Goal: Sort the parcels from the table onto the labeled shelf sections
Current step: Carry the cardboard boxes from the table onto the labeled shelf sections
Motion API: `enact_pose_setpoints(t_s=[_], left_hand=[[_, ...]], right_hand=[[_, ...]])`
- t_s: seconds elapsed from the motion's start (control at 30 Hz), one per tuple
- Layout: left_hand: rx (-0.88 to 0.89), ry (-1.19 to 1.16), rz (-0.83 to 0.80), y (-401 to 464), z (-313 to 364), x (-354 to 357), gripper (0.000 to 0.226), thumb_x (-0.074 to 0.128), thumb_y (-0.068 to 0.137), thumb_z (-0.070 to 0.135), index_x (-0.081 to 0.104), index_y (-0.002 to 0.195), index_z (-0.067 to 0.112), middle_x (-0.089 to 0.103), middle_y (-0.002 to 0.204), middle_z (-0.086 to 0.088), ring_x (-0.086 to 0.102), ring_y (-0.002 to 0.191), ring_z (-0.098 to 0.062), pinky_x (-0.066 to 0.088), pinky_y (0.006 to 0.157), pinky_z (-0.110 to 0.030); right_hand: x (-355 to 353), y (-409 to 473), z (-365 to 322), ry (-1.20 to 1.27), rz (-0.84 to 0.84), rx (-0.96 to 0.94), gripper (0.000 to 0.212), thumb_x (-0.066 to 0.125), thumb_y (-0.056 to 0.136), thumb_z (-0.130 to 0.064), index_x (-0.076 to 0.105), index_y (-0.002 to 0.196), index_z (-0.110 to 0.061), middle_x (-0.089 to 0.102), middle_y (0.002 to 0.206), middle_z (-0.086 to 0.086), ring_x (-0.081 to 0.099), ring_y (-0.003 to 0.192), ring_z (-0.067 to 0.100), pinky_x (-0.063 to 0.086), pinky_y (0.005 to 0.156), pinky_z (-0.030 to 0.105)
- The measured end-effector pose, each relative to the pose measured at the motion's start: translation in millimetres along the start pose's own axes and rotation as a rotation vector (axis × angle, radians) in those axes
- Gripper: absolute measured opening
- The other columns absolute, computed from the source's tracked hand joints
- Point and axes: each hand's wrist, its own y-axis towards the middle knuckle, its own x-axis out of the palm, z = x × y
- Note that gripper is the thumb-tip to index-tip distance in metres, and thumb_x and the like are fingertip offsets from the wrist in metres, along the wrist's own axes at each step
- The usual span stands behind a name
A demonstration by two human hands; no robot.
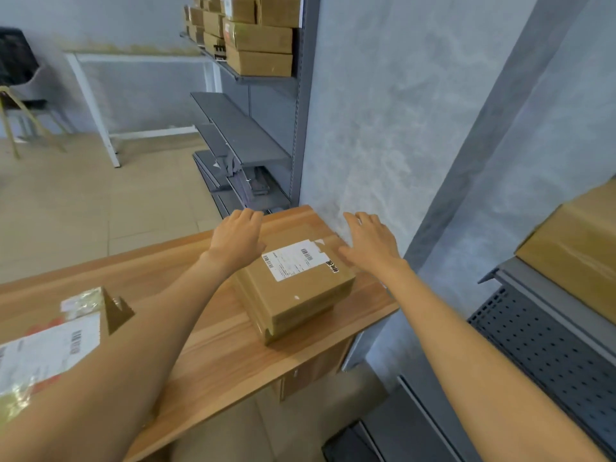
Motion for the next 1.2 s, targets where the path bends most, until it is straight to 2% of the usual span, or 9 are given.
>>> enact_pose_setpoints(t_s=[0.3, 0.47, 0.73, 0.8, 0.87, 0.93, 1.03, 1.1, 1.2], left_hand=[[-0.115, -0.068, -0.165, 28, -32, 87, 0.057, 0.062, 0.087, 0.033, 0.043, 0.134, 0.007, 0.048, 0.132, -0.011, 0.041, 0.126, -0.031, 0.043, 0.089, -0.040], [-0.287, -0.276, -0.231, 31, -38, 131, 0.062, 0.060, 0.088, 0.035, 0.041, 0.139, 0.006, 0.039, 0.145, -0.014, 0.035, 0.133, -0.036, 0.036, 0.103, -0.046], [-0.794, -0.951, -0.182, 30, -23, 173, 0.095, 0.081, 0.070, 0.042, 0.030, 0.145, 0.012, 0.035, 0.141, -0.009, 0.043, 0.128, -0.026, 0.040, 0.106, -0.043], [-0.942, -1.135, -0.195, 28, -18, 182, 0.101, 0.085, 0.061, 0.053, 0.039, 0.140, 0.011, 0.046, 0.136, -0.006, 0.050, 0.123, -0.022, 0.046, 0.099, -0.039], [-0.993, -1.307, -0.210, 25, -10, 188, 0.077, 0.084, 0.069, 0.044, 0.053, 0.131, 0.010, 0.060, 0.123, -0.001, 0.059, 0.108, -0.017, 0.050, 0.084, -0.030], [-0.983, -1.389, -0.190, 22, -5, 197, 0.055, 0.077, 0.081, 0.027, 0.056, 0.128, 0.011, 0.065, 0.120, -0.001, 0.063, 0.105, -0.016, 0.049, 0.083, -0.029], [-0.964, -1.465, -0.148, 18, -3, 199, 0.063, 0.079, 0.078, 0.029, 0.052, 0.133, 0.014, 0.066, 0.123, -0.003, 0.065, 0.106, -0.018, 0.053, 0.089, -0.034], [-0.976, -1.505, -0.114, 16, -1, 195, 0.067, 0.080, 0.078, 0.029, 0.048, 0.135, 0.017, 0.066, 0.122, -0.001, 0.065, 0.106, -0.018, 0.053, 0.088, -0.036], [-0.965, -1.502, -0.065, 22, -1, 180, 0.056, 0.075, 0.082, 0.028, 0.046, 0.130, 0.024, 0.066, 0.113, 0.005, 0.065, 0.094, -0.012, 0.052, 0.070, -0.026]], right_hand=[[84, 40, 17, 0.045, -0.147, 0.096, 0.072, 0.059, 0.087, -0.043, 0.032, 0.147, -0.015, 0.046, 0.139, 0.010, 0.040, 0.127, 0.031, 0.038, 0.098, 0.039], [122, 55, 27, 0.142, -0.264, 0.164, 0.074, 0.060, 0.087, -0.044, 0.030, 0.149, -0.015, 0.038, 0.147, 0.009, 0.033, 0.135, 0.030, 0.037, 0.102, 0.042], [157, 79, 46, 0.901, -0.363, 0.590, 0.083, 0.068, 0.084, -0.047, 0.031, 0.150, -0.013, 0.036, 0.153, 0.007, 0.036, 0.140, 0.023, 0.032, 0.113, 0.037], [162, 77, 48, 1.019, -0.470, 0.638, 0.075, 0.063, 0.089, -0.046, 0.034, 0.148, -0.011, 0.037, 0.152, 0.004, 0.037, 0.138, 0.021, 0.032, 0.107, 0.035], [165, 72, 50, 1.063, -0.585, 0.662, 0.063, 0.060, 0.091, -0.049, 0.044, 0.141, -0.015, 0.048, 0.142, -0.001, 0.042, 0.131, 0.019, 0.033, 0.106, 0.039], [169, 68, 51, 1.118, -0.631, 0.668, 0.056, 0.060, 0.091, -0.047, 0.047, 0.137, -0.018, 0.054, 0.126, -0.004, 0.049, 0.116, 0.015, 0.036, 0.103, 0.039], [176, 65, 50, 1.188, -0.557, 0.665, 0.045, 0.063, 0.092, -0.039, 0.055, 0.129, -0.015, 0.058, 0.110, -0.005, 0.053, 0.082, 0.000, 0.041, 0.071, 0.020], [179, 64, 49, 1.211, -0.515, 0.664, 0.034, 0.065, 0.091, -0.036, 0.060, 0.118, -0.016, 0.061, 0.106, -0.004, 0.054, 0.079, -0.001, 0.036, 0.058, 0.018], [180, 62, 45, 1.245, -0.490, 0.664, 0.024, 0.068, 0.088, -0.037, 0.063, 0.104, -0.020, 0.064, 0.103, -0.006, 0.059, 0.088, 0.006, 0.043, 0.068, 0.025]])
